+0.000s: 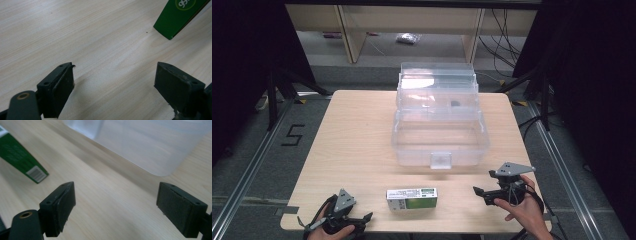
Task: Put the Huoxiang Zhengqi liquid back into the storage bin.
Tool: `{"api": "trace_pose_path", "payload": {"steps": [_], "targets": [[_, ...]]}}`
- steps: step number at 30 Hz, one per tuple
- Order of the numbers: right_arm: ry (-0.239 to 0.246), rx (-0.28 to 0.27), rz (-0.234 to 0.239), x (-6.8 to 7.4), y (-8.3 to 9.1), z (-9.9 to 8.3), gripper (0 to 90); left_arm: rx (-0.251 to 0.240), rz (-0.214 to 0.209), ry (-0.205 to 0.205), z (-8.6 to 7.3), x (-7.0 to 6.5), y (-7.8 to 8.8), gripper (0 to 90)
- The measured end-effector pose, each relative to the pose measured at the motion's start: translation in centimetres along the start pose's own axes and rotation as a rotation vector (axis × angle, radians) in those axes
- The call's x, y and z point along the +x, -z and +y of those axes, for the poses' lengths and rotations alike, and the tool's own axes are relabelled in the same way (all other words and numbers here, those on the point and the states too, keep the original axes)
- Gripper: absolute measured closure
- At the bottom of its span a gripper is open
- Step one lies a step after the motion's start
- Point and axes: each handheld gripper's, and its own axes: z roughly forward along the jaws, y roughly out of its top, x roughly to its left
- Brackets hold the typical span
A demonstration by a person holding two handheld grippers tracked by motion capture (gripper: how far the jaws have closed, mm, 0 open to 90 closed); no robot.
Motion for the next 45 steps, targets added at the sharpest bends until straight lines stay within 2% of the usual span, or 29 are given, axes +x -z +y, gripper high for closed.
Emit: {"api": "trace_pose_path", "payload": {"steps": [6, 7, 8, 9, 11, 12, 13, 14, 15, 18, 19, 20, 21, 23, 24, 26, 27, 29, 32, 42, 45], "targets": [[0.101, 0.007, 0.067, 1.8, 0.0, 1.8, 17.1, 0.008, -0.01, -0.004, 0.0, 0.1, 0.0, 15.3], [0.126, 0.013, 0.079, 2.1, -0.1, 2.1, 17.1, 0.008, -0.01, -0.004, 0.0, 0.1, 0.0, 15.3], [0.152, 0.023, 0.088, 2.7, -0.2, 2.5, 17.2, -0.006, 0.012, 0.004, 0.0, 0.0, -0.1, 15.3], [0.158, 0.026, 0.083, 3.0, -0.1, 2.7, 17.2, -0.004, 0.01, 0.001, 0.0, 0.0, -0.1, 15.4], [0.193, 0.048, 0.106, 3.8, -0.2, 3.2, 17.8, -0.002, 0.006, 0.003, 0.0, 0.0, -0.1, 15.3], [0.212, 0.057, 0.114, 4.3, -0.4, 3.6, 17.9, 0.007, -0.006, -0.006, 0.1, 0.1, 0.0, 15.3], [0.212, 0.057, 0.114, 4.3, -0.4, 3.6, 17.9, 0.007, -0.006, -0.006, 0.1, 0.1, 0.0, 15.3], [0.234, 0.062, 0.121, 4.8, -0.6, 3.8, 17.9, -0.001, 0.002, -0.004, 0.0, 0.0, 0.0, 15.3], [0.259, 0.077, 0.141, 5.6, -0.9, 4.3, 18.0, 0.003, -0.009, -0.009, 0.0, 0.1, 0.0, 15.3], [0.33, 0.086, 0.16, 6.6, -1.5, 5.2, 18.5, -0.003, 0.009, 0.002, 0.0, 0.0, -0.1, 15.3], [0.343, 0.079, 0.164, 7.0, -1.8, 5.4, 18.8, 0.005, -0.001, -0.002, 0.0, 0.1, 0.0, 15.3], [0.368, 0.107, 0.178, 7.9, -2.2, 6.1, 18.7, 0.005, -0.006, -0.002, 0.0, 0.0, 0.0, 15.3], [0.372, 0.117, 0.176, 8.2, -2.2, 6.2, 18.8, 0.009, -0.014, -0.007, 0.0, 0.1, 0.1, 15.3], [0.418, 0.141, 0.197, 8.8, -2.6, 6.7, 19.9, -0.006, -0.005, 0.006, 0.0, 0.1, -0.1, 15.3], [0.429, 0.145, 0.2, 9.1, -2.8, 6.9, 19.9, 0.005, -0.012, -0.007, 0.0, 0.1, 0.1, 15.3], [0.446, 0.162, 0.216, 9.7, -3.1, 7.3, 20.1, -0.002, 0.006, 0.001, 0.0, 0.0, -0.1, 15.3], [0.469, 0.155, 0.212, 9.9, -3.3, 7.6, 20.2, -0.005, 0.006, 0.006, -0.1, 0.0, -0.1, 15.3], [0.48, 0.169, 0.22, 10.4, -3.7, 8.0, 20.4, 0.009, -0.014, -0.007, 0.0, 0.2, 0.1, 15.3], [0.509, 0.188, 0.225, 10.9, -4.5, 8.5, 20.5, 0.001, -0.003, 0.003, 0.0, 0.0, -0.1, 15.3], [0.576, 0.253, 0.269, 12.2, -6.5, 9.3, 23.2, 0.008, -0.012, -0.008, 0.0, 0.2, 0.0, 15.3], [0.584, 0.262, 0.278, 12.5, -6.8, 9.4, 23.9, -0.002, -0.01, 0.007, 0.0, 0.1, -0.1, 15.3]]}}
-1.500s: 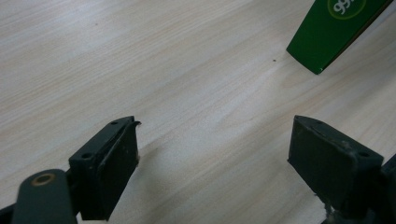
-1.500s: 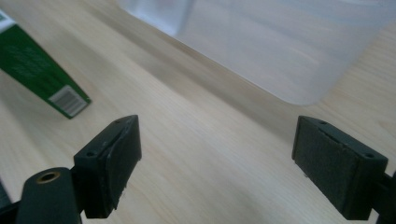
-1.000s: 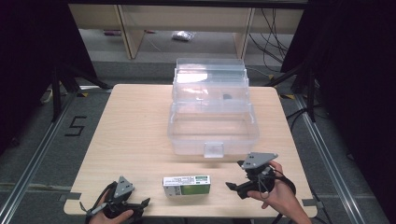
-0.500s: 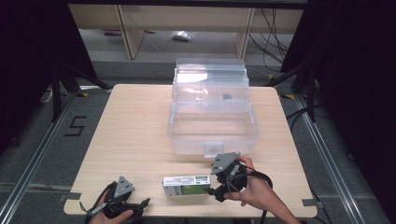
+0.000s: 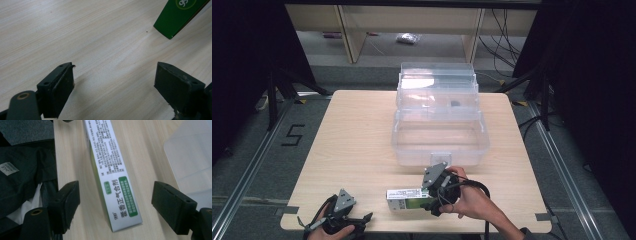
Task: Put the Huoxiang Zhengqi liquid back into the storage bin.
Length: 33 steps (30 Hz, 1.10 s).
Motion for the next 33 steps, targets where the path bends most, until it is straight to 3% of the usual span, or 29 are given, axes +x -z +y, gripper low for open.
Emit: {"api": "trace_pose_path", "payload": {"steps": [21, 24, 29, 30, 33], "targets": [[0.023, 0.024, 0.046, -0.7, -2.4, 0.3, 31.1, -0.002, 0.003, -0.003, 0.0, 0.0, 0.0, 15.3], [0.015, 0.036, 0.062, -0.6, -2.7, 0.4, 33.1, 0.006, -0.006, -0.007, 0.0, 0.1, 0.1, 15.3], [0.048, 0.053, 0.088, -0.6, -3.4, 0.8, 37.7, -0.001, 0.001, -0.003, 0.0, 0.0, 0.0, 15.3], [0.03, 0.064, 0.083, -0.5, -3.4, 0.8, 38.2, -0.001, 0.001, -0.003, 0.0, 0.0, 0.0, 15.3], [0.037, 0.074, 0.098, -0.4, -3.7, 0.9, 42.3, 0.001, 0.0, -0.006, 0.0, 0.0, 0.0, 15.3]]}}
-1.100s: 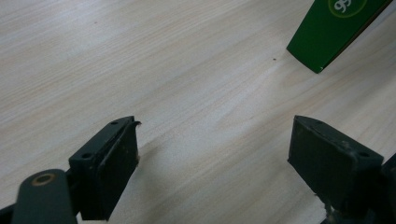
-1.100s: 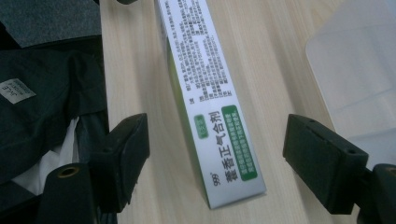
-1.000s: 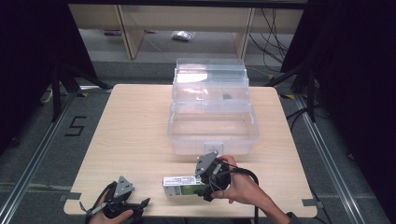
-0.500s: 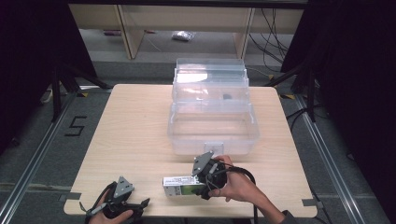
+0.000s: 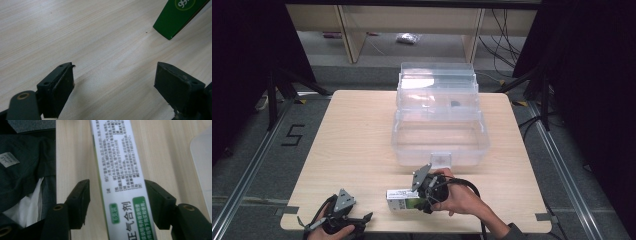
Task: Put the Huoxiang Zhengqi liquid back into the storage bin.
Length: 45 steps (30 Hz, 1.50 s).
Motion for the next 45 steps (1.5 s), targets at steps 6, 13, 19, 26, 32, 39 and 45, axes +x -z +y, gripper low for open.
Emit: {"api": "trace_pose_path", "payload": {"steps": [6, 13, 19, 26, 32, 39, 45], "targets": [[0.038, 0.047, -0.012, -0.2, -0.3, 0.1, 52.1, -0.002, 0.006, 0.006, 0.0, -0.1, -0.1, 15.3], [0.041, 0.074, -0.004, -0.1, -0.2, 0.2, 62.8, -0.002, -0.002, 0.008, 0.0, 0.0, -0.1, 15.3], [0.026, 0.074, 0.004, -0.2, 0.1, 0.1, 64.6, -0.001, -0.007, -0.007, 0.1, 0.1, 0.1, 15.3], [0.03, 0.071, 0.016, -0.8, 0.8, -0.5, 64.7, 0.006, -0.003, -0.007, 0.1, 0.1, 0.1, 15.3], [-0.008, 0.071, 0.02, -0.9, 1.7, -0.6, 64.8, 0.005, -0.005, -0.015, 0.1, 0.2, 0.1, 15.3], [-0.017, 0.115, 0.023, -1.3, 2.3, -0.6, 64.8, 0.005, -0.004, -0.01, 0.1, 0.1, 0.2, 15.3], [-0.012, 0.144, 0.028, -1.3, 2.7, -0.4, 64.8, -0.003, -0.008, -0.005, 0.1, 0.1, 0.1, 15.3]]}}
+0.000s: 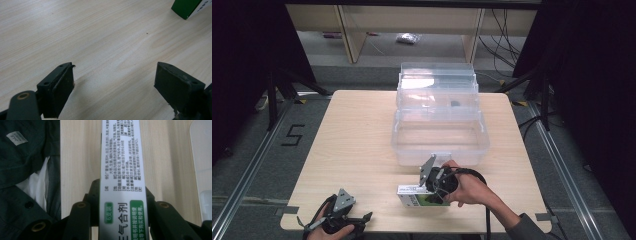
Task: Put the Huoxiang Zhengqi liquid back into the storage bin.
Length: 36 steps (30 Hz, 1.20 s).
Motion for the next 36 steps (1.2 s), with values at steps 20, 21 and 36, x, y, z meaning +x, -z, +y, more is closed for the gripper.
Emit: {"api": "trace_pose_path", "payload": {"steps": [20, 21, 36], "targets": [[0.064, 0.061, -0.017, -1.3, 3.7, 0.8, 65.0, 0.008, 0.017, 0.002, 0.0, 0.0, 0.1, 15.3], [0.055, 0.067, -0.022, -1.3, 4.1, 0.7, 65.0, 0.001, 0.006, 0.009, 0.0, 0.0, 0.0, 15.3], [-0.006, 0.03, -0.022, -2.6, 8.6, 0.0, 65.0, 0.004, 0.023, 0.019, -0.1, 0.0, -0.1, 15.3]]}}
